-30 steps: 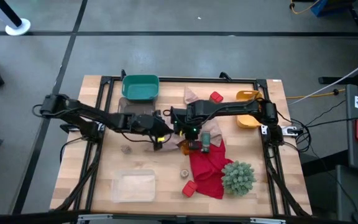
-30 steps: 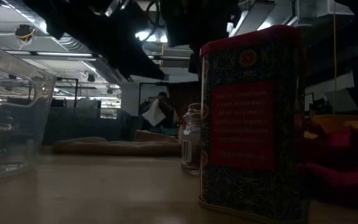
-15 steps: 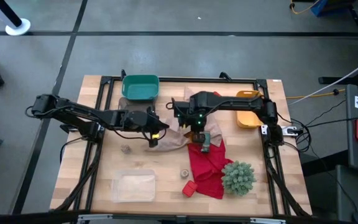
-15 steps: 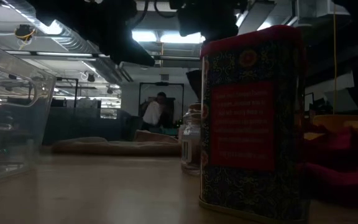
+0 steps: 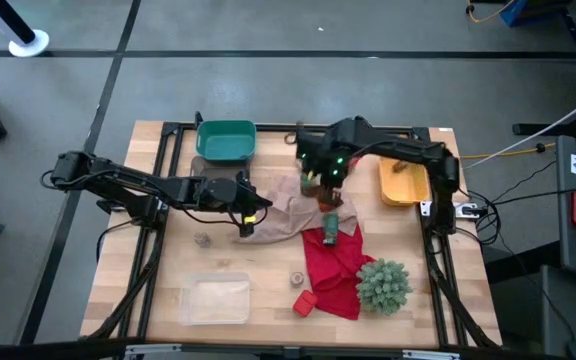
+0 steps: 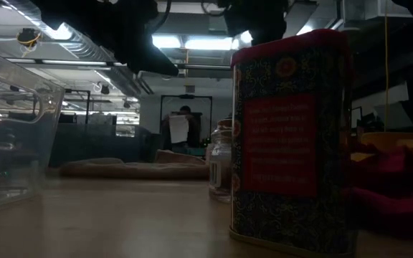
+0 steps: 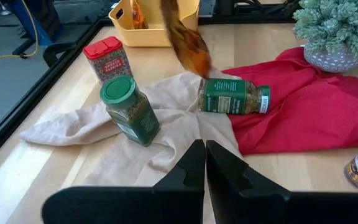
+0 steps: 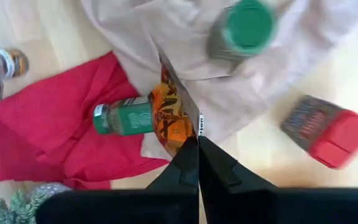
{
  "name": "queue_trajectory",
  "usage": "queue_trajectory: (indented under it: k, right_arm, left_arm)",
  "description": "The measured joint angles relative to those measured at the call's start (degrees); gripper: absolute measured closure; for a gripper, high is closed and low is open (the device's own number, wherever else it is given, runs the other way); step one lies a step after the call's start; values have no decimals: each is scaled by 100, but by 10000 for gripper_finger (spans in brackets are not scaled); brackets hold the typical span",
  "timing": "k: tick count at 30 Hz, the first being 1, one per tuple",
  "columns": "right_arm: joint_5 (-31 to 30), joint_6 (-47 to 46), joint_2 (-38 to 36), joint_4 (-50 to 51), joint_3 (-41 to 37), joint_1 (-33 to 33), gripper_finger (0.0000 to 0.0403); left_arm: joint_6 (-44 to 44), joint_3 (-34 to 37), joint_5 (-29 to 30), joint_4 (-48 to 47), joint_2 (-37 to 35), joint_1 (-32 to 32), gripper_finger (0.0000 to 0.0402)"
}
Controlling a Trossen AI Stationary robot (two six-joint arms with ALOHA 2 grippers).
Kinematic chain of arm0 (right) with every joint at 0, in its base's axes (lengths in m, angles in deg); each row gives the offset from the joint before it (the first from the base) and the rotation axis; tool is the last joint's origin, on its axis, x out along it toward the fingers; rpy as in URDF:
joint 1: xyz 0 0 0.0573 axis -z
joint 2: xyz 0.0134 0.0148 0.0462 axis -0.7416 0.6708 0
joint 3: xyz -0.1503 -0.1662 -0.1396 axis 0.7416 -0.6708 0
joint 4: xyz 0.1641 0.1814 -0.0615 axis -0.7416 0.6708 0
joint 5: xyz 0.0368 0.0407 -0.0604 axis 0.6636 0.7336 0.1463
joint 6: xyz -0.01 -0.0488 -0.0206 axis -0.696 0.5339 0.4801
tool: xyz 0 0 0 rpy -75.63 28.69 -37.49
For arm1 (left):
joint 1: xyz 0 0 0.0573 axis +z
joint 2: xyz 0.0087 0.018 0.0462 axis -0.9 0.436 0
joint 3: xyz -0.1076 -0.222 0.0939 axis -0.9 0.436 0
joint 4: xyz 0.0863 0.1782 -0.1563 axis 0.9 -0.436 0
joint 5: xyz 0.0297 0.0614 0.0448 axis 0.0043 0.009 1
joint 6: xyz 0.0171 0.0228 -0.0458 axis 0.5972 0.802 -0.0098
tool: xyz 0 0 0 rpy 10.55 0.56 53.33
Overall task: Sort spices by type
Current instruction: Put the orange seasoning bag into the yellow bin
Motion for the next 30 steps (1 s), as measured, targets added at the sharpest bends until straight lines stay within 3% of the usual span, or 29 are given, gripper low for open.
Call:
queue_trajectory:
  k: [7, 21, 30]
  right_arm:
    - [-453, -47, -918, -15, -341, 428, 403]
    - [-2003, -806, -3494, -54, -3267, 1536, 403]
    - [-2117, -747, -4163, -1310, -4951, 2217, 403]
  left_arm:
    - [2, 0, 2, 0, 0, 0, 401]
    - [-20, 0, 2, 7, 0, 0, 401]
    - [-37, 0, 2, 4, 0, 0, 401]
